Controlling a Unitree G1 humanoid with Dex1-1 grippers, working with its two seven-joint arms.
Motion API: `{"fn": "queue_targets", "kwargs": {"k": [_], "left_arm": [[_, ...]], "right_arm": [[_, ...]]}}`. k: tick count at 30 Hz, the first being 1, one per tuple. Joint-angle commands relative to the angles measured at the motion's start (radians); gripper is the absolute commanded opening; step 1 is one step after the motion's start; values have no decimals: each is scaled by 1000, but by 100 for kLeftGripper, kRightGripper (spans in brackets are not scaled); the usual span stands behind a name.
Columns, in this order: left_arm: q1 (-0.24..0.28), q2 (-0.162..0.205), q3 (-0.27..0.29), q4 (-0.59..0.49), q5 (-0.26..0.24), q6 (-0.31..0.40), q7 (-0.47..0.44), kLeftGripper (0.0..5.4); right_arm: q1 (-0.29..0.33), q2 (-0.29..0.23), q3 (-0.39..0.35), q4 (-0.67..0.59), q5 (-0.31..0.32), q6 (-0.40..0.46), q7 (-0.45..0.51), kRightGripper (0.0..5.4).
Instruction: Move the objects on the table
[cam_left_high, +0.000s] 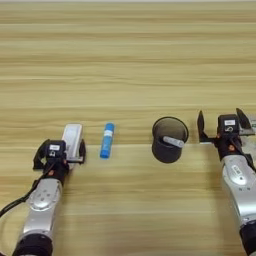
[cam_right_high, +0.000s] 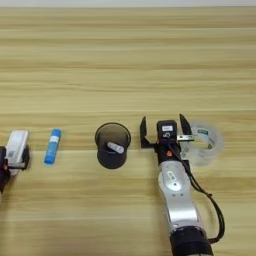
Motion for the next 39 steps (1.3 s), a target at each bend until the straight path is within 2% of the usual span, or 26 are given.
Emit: {"fn": "queue_targets", "kwargs": {"k": [1,39], "left_arm": [[-15,10,-3,20,10,28,13,538],[-28,16,-6,85,13,63,31,538]], "right_arm": [[-9,5,-1,2,4,-2,-5,540],[-2,6,-1,-12,2,-1,-7,540]]}}
